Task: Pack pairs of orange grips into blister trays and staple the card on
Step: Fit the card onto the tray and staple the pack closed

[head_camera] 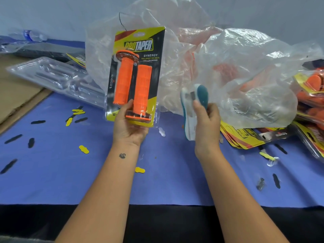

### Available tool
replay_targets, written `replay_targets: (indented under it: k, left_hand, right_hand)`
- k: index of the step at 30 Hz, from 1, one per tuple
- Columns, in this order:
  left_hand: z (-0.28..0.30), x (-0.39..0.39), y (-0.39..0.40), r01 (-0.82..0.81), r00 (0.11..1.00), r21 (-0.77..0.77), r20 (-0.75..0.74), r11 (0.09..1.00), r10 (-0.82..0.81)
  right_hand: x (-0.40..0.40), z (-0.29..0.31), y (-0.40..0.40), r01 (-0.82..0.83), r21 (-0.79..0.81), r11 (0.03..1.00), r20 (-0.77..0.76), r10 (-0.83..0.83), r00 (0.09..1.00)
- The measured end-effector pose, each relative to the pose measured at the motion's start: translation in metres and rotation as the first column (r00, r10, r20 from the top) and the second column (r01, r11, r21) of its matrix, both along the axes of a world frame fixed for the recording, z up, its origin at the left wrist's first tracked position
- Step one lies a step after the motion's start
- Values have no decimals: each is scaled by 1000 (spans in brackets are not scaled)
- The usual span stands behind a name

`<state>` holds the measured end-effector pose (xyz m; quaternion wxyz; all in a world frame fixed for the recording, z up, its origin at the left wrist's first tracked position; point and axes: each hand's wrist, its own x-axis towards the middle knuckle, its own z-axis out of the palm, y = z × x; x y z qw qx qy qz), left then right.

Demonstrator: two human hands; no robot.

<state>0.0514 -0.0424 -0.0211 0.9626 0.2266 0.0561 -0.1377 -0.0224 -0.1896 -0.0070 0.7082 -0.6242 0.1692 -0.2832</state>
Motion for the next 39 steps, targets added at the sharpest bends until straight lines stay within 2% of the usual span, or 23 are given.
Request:
replay_targets:
  k: [2, 5, 7, 12, 16, 18, 21, 27, 29, 31, 34, 39]
  left_hand:
    - [1, 1, -1, -17, 1000, 38, -12, 999, 17]
    - [1, 1, -2, -34, 999, 61, -9, 998, 34]
    - [0, 0, -2, -26, 1000, 46, 10, 999, 25]
    - [-1, 0, 1, 25, 998, 13, 54, 1000, -26]
    - [1, -2, -1, 71, 992, 46, 102, 996, -75]
    - [2, -4, -2, 87, 990, 51, 109, 995, -92]
    - [1, -5, -4, 129, 984, 65, 112, 989, -136]
    - [0, -4, -4, 169, 980, 162, 74, 972, -183]
    - [0, -1, -3, 132, 985, 223, 79, 966, -153]
    - [-1, 3, -1, 70, 986, 330, 118, 942, -114]
    - [-4, 5, 1, 12, 977, 465, 184, 885, -110]
    - [-5, 4, 4, 8, 961, 444, 243, 896, -129]
  right_hand:
    - [-2, 2, -5, -59, 155, 986, 133, 39, 990]
    - [-5, 5, -11, -311, 322, 894, 219, 249, 943]
    - [-4, 3, -11, -392, 329, 859, 183, 349, 919]
    - [-2, -2, -8, -441, 309, 843, 55, 447, 893]
    - [-4, -3, -9, -597, 277, 753, 33, 614, 789]
    - [-4, -3, -7, -636, 209, 743, 1, 650, 760]
    - [-3, -5, -5, -650, 97, 754, -40, 655, 754]
    - [-3, -5, -8, -651, 131, 747, 33, 653, 756]
    - [-3, -5, -9, -602, 88, 794, -10, 604, 797]
    - [-3, -4, -9, -550, -20, 835, -95, 547, 832]
    - [-3, -5, -6, -520, -132, 844, -195, 492, 848]
    - [-4, -3, -6, -596, -157, 788, -247, 553, 796]
